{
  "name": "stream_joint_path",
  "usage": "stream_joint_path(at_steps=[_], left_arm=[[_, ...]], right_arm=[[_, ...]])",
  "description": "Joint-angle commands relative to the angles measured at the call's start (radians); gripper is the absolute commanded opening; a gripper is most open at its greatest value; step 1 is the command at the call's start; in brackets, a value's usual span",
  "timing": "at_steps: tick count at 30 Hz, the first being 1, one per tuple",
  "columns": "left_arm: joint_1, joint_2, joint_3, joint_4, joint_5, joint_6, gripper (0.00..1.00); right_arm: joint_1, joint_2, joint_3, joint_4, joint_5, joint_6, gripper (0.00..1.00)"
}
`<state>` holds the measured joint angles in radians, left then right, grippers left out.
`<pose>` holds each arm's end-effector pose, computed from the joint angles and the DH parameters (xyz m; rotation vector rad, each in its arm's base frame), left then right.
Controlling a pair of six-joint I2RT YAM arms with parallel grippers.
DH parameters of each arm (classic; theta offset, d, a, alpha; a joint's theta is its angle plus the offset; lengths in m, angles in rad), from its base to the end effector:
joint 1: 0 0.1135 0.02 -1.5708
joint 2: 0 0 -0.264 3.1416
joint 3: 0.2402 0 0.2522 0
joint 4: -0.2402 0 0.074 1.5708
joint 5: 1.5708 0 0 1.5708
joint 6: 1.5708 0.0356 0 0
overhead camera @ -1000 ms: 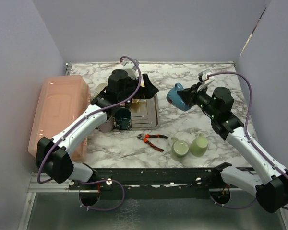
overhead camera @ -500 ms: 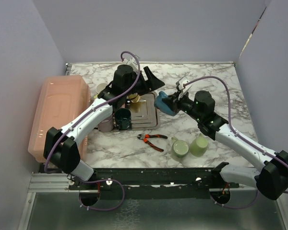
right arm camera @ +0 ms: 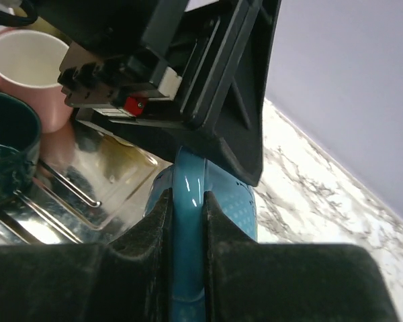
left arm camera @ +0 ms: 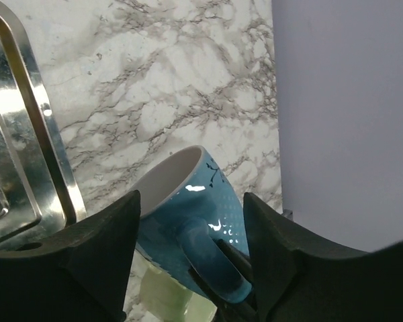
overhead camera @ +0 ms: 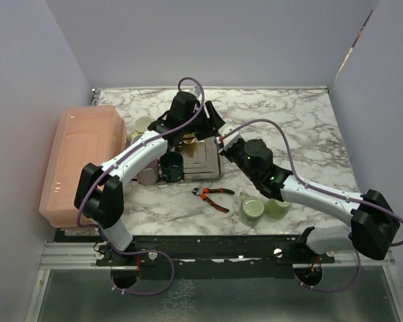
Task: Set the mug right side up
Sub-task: Turn over the cup at the center of the board.
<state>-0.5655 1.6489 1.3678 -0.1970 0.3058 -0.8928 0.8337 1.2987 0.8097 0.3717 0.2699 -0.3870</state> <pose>0.3222 -0.2172 0.3167 -0.1582 2.2501 -1.1679 0.2094 0.2165 0.2930 -0.7933 1.4865 0.1079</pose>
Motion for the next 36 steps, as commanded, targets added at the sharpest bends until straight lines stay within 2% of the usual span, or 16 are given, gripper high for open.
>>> stream_joint_path(at_steps=[1,9,18,26,29,34,36], left_arm=[[-0.003,0.036,0.041,-0.067,0.024,0.035,0.6],[-0.004,0.056,0.066,-0.132,-0.02,0.083,0.48],[-0.004,0.054,0.064,-0.152,-0.032,0.097,0.51],[-0.004,0.079,0.078,-0.153,-0.015,0.1,0.5],[-0.007,0.09,0.08,-0.15,-0.008,0.101,0.44],[-0.011,0.091,0.077,-0.15,-0.001,0.103,0.27],[-0.011,0.089,0.077,-0.151,0.001,0.107,0.14]], right_arm=[[0.042,0.051,0.016,0.166,0.183,-0.145,0.01],[0.082,0.155,0.038,0.228,0.302,-0.255,0.01],[0.089,0.239,0.071,0.286,0.39,-0.279,0.01],[0.094,0.18,0.052,0.282,0.237,-0.187,0.01],[0.095,0.187,0.058,0.277,0.228,-0.184,0.01],[0.095,0.206,0.063,0.283,0.231,-0.186,0.01],[0.095,0.214,0.064,0.287,0.238,-0.185,0.01]])
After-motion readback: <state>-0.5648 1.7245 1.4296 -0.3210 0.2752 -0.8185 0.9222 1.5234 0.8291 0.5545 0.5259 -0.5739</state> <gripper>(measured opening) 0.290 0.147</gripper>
